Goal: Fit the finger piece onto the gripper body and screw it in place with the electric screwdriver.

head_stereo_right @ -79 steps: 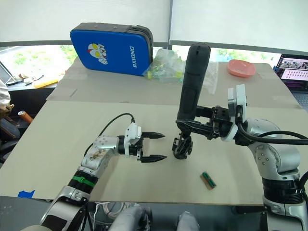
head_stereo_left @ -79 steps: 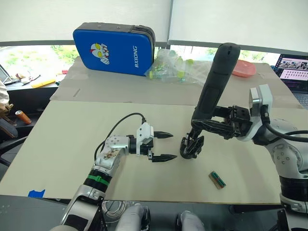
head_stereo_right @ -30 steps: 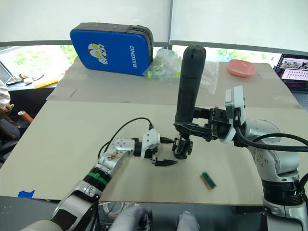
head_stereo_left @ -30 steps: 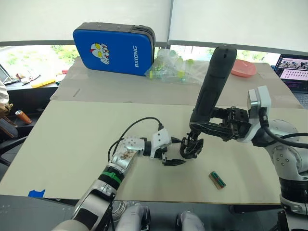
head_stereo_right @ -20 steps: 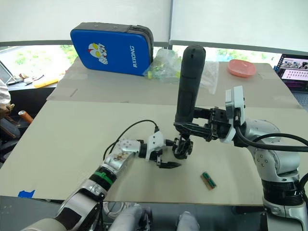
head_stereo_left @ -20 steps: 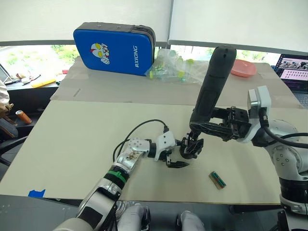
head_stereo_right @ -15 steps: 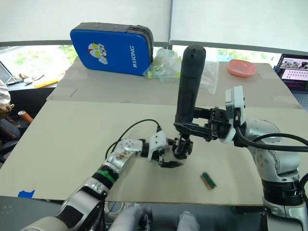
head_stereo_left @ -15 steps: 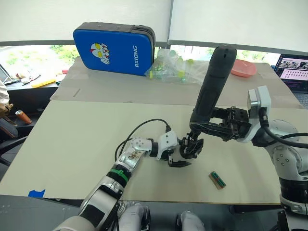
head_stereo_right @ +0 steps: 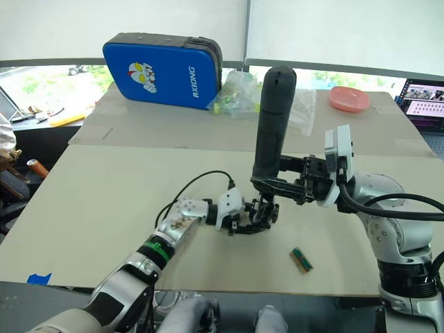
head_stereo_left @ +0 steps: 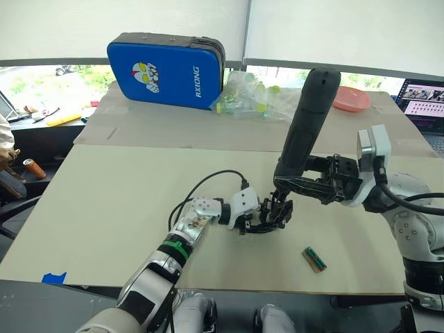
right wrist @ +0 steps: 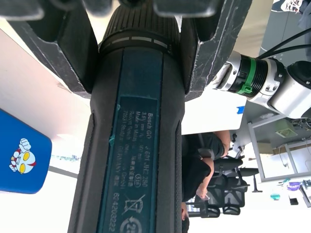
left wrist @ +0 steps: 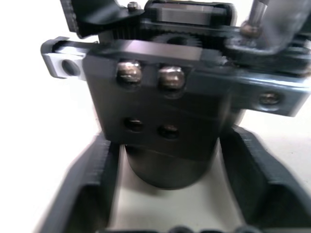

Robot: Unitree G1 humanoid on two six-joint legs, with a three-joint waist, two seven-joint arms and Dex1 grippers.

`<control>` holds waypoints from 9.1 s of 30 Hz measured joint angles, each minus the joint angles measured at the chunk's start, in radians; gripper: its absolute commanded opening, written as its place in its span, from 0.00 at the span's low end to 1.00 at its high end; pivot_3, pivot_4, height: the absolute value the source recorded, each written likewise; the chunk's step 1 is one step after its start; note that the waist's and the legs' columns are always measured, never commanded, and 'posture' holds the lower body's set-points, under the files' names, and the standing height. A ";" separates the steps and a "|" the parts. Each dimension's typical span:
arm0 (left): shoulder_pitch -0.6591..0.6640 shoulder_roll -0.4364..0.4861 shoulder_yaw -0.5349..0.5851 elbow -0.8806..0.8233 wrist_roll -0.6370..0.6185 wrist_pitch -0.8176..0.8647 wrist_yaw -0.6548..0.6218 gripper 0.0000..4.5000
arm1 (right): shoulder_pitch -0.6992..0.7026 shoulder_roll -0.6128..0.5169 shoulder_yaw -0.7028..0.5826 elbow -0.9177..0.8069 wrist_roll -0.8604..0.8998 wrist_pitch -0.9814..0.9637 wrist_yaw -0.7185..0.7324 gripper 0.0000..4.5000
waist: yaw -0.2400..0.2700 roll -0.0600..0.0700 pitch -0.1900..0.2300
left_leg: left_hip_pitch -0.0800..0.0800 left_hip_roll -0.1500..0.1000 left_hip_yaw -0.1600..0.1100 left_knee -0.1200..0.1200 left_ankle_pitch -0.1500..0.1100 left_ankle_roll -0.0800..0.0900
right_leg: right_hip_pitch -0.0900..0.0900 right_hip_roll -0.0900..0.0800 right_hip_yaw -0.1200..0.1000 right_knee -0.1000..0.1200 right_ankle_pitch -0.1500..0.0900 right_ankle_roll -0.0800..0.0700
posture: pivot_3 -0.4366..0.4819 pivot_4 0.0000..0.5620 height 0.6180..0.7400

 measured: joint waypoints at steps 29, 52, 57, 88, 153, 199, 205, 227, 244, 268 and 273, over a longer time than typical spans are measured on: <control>0.021 0.012 -0.003 -0.030 0.009 0.020 0.001 0.51 | 0.070 0.026 0.032 -0.063 -0.076 -0.121 -0.064 0.43 | -0.004 -0.001 -0.001 | 0.001 0.001 0.000 0.000 0.000 0.000 | 0.001 0.000 -0.001 0.000 0.000 0.000 | 0.48 0.27 1.00; 0.025 0.016 -0.002 -0.031 0.010 0.039 0.002 0.51 | 0.145 0.035 0.049 -0.100 -0.074 -0.143 -0.165 0.43 | -0.013 -0.012 -0.011 | 0.002 0.001 0.000 -0.001 -0.001 0.000 | 0.001 -0.001 -0.003 0.000 0.000 0.000 | 0.48 0.27 1.00; 0.026 0.016 -0.002 -0.031 0.014 0.040 0.002 0.51 | 0.154 0.035 0.049 -0.104 -0.073 -0.143 -0.173 0.43 | -0.013 -0.015 -0.014 | 0.002 0.001 0.000 -0.001 -0.001 0.000 | 0.001 -0.002 -0.004 -0.001 0.000 0.000 | 0.48 0.27 1.00; 0.027 0.016 -0.011 -0.035 0.019 0.043 0.013 0.51 | 0.051 -0.030 -0.056 -0.125 0.058 -0.069 -0.096 0.43 | -0.006 -0.015 -0.014 | 0.000 0.000 0.000 -0.001 -0.002 0.001 | 0.000 -0.007 -0.012 -0.002 0.000 0.000 | 0.48 0.27 1.00; 0.388 0.168 -0.146 -0.625 -0.090 0.217 -0.056 0.99 | 0.857 0.207 -0.427 -0.442 -0.076 -0.363 -0.163 0.43 | 0.005 0.004 -0.002 | 0.002 0.000 0.002 -0.006 -0.002 0.000 | -0.002 -0.005 -0.014 -0.004 0.003 0.000 | 0.48 0.27 1.00; 0.374 0.082 -0.195 -0.556 -0.035 0.186 0.056 0.99 | 0.890 0.248 -0.336 -0.324 -0.154 -0.507 -0.147 0.43 | 0.014 0.006 -0.004 | 0.002 -0.001 0.002 -0.005 -0.003 0.001 | 0.000 -0.006 -0.015 -0.004 0.003 0.000 | 0.48 0.27 1.00; 0.373 0.081 -0.195 -0.558 -0.035 0.192 0.056 0.99 | 0.890 0.248 -0.329 -0.324 -0.154 -0.507 -0.154 0.43 | 0.014 0.007 -0.004 | 0.002 -0.001 0.002 -0.005 -0.003 0.001 | 0.000 -0.006 -0.015 -0.004 0.003 0.000 | 0.48 0.27 1.00; 0.374 0.079 -0.195 -0.561 -0.035 0.202 0.056 0.99 | 0.897 0.244 -0.316 -0.326 -0.154 -0.507 -0.179 0.43 | 0.014 0.007 -0.004 | 0.002 -0.001 0.002 -0.005 -0.002 0.001 | 0.000 -0.005 -0.015 -0.004 0.003 0.000 | 0.48 0.27 1.00; 0.374 0.076 -0.196 -0.563 -0.035 0.212 0.056 0.99 | 0.914 0.232 -0.316 -0.337 -0.153 -0.507 -0.183 0.43 | 0.014 0.007 -0.004 | 0.003 -0.001 0.002 -0.003 -0.003 0.001 | 0.000 -0.005 -0.015 -0.003 0.003 0.000 | 0.48 0.27 1.00; 0.374 0.074 -0.200 -0.563 -0.035 0.213 0.057 0.99 | 0.915 0.229 -0.316 -0.335 -0.154 -0.506 -0.196 0.43 | 0.014 0.007 -0.004 | 0.002 -0.001 0.002 -0.002 -0.003 0.002 | 0.001 -0.006 -0.015 -0.003 0.003 0.000 | 0.48 0.27 1.00; 0.374 0.073 -0.201 -0.563 -0.035 0.213 0.057 0.99 | 0.921 0.226 -0.316 -0.335 -0.155 -0.506 -0.201 0.43 | 0.014 0.007 -0.004 | 0.002 -0.001 0.002 -0.002 -0.003 0.002 | 0.001 -0.006 -0.015 -0.003 0.003 0.000 | 0.48 0.27 1.00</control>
